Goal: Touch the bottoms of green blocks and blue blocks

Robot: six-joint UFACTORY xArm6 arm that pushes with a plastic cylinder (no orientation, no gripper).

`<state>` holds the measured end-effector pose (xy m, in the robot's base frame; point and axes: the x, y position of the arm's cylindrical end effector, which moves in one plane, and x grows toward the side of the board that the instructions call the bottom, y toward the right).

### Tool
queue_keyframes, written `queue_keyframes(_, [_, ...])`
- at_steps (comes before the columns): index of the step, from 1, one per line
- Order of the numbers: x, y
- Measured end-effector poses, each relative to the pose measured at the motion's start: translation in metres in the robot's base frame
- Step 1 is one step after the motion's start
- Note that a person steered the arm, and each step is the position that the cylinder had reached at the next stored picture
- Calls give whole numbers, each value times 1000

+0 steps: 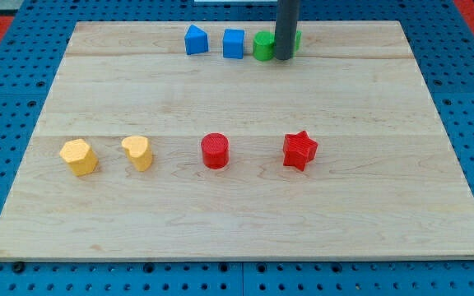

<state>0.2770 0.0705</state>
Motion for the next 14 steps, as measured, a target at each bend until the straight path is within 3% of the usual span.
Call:
queue_keyframes(7, [1,-15])
queue_keyframes(8, [1,-46])
queue_keyframes(14, [1,-99])
